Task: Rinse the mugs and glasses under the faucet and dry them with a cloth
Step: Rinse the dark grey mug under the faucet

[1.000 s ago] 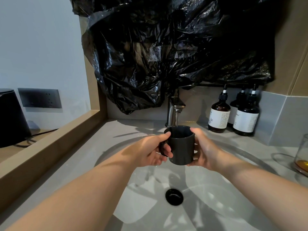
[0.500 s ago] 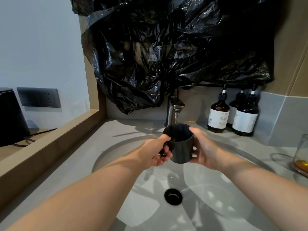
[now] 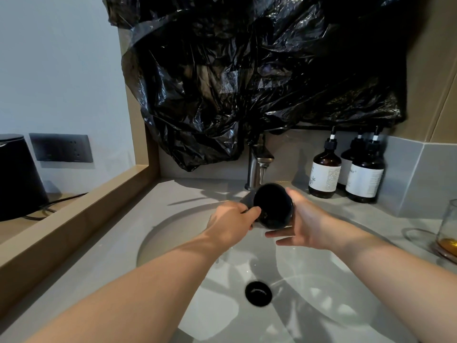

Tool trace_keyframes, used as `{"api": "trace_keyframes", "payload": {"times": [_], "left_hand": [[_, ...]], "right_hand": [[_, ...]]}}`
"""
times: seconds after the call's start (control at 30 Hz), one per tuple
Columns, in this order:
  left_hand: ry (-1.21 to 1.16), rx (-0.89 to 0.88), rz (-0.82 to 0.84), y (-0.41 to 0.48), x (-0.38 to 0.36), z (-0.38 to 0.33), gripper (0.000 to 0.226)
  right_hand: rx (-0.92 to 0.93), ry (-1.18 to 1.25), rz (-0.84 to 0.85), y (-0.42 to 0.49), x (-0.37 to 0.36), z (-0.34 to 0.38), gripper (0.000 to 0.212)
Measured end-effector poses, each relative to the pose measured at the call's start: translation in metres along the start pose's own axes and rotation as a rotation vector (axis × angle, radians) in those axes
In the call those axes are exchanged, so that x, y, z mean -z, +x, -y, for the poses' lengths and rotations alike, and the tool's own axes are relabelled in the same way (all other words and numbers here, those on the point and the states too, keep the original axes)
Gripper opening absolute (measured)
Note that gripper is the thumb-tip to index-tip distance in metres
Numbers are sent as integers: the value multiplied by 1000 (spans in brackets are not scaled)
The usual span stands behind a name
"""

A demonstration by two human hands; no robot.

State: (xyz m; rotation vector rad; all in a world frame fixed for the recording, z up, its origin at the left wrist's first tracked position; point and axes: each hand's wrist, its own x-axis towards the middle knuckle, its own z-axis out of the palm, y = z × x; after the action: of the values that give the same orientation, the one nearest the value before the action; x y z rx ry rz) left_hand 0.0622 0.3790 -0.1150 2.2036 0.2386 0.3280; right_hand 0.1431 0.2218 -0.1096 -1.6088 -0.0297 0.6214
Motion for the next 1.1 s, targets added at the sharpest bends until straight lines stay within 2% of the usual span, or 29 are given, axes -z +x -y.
{"api": "trace_keyframes", "payload": {"times": [0.1, 0.17, 0.3, 0.47, 0.57, 0.73, 0.9, 1.03, 1.1], "left_hand": [[432, -290, -54, -3, 5, 2, 40], [580, -399, -38, -3, 4, 1, 38], [703, -466, -22, -2, 3, -1, 27], [885, -513, -12, 0, 7, -6, 35], [1008, -570, -1, -1, 5, -10, 33], [1179, -690, -17, -7, -3, -11, 27], [1235, -698, -44, -1, -4, -5, 35], [1121, -732, -51, -1, -1, -5, 43], [1008, -729, -15, -3, -2, -5, 44]], "right_hand": [[7, 61, 12, 1, 5, 2, 69], [13, 18, 37, 0, 7, -1, 69], [94, -152, 97, -4, 6, -8, 72], [161, -127, 116, -4, 8, -7, 66], [155, -111, 141, -4, 15, -6, 65], [156, -85, 171, -6, 25, -7, 50], [148, -11, 129, -4, 18, -10, 43], [138, 9, 96, -1, 11, -13, 51], [143, 22, 118, -3, 9, -13, 45]]}}
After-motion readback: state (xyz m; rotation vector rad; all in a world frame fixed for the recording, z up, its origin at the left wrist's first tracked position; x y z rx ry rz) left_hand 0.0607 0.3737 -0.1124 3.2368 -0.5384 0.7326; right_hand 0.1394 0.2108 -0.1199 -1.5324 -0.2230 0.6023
